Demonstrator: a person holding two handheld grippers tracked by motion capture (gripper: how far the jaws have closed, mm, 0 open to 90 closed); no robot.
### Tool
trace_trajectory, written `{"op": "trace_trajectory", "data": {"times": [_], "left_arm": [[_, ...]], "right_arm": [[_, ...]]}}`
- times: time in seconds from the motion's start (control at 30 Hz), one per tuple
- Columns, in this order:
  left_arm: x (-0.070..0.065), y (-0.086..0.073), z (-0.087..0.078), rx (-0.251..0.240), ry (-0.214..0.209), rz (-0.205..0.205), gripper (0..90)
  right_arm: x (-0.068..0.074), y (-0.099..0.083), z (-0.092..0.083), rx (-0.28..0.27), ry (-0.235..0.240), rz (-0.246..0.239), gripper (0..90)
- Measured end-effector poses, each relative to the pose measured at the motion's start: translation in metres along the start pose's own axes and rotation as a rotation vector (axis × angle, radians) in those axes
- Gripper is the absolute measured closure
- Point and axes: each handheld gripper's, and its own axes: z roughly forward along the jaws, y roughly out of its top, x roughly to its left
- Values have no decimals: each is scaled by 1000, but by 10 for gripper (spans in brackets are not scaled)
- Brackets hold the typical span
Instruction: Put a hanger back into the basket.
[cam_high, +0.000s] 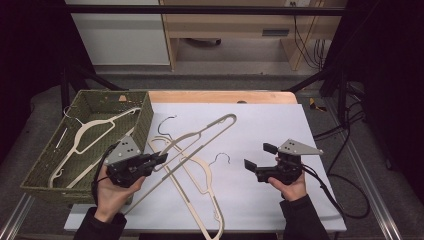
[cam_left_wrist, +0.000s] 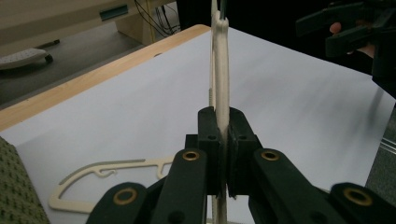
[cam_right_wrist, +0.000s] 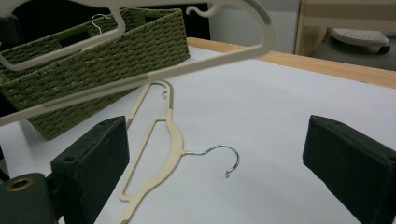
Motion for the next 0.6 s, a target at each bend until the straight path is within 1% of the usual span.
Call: {"op": "trace_trajectory", "data": {"times": [0.13, 0.23, 0.33, 0.5, 0.57, 0.6], "left_arm": [[9, 10, -10, 3, 12, 3, 863], [18, 18, -18, -8, 12, 9, 863], [28, 25, -27, -18, 14, 10, 863], [49, 32, -45, -24, 56, 6, 863], [59, 33, -53, -29, 70, -8, 863], [64, 33, -57, -32, 75, -14, 863]], "right_arm": [[0, 1, -3, -8, -12, -3, 64], [-2, 1, -4, -7, -16, -11, 60], [-3, 0, -5, -15, -20, 2, 60], [-7, -2, -9, -23, -35, 19, 60], [-7, -2, -10, -25, -36, 24, 60], [-8, -2, -11, -27, -37, 19, 60]]}}
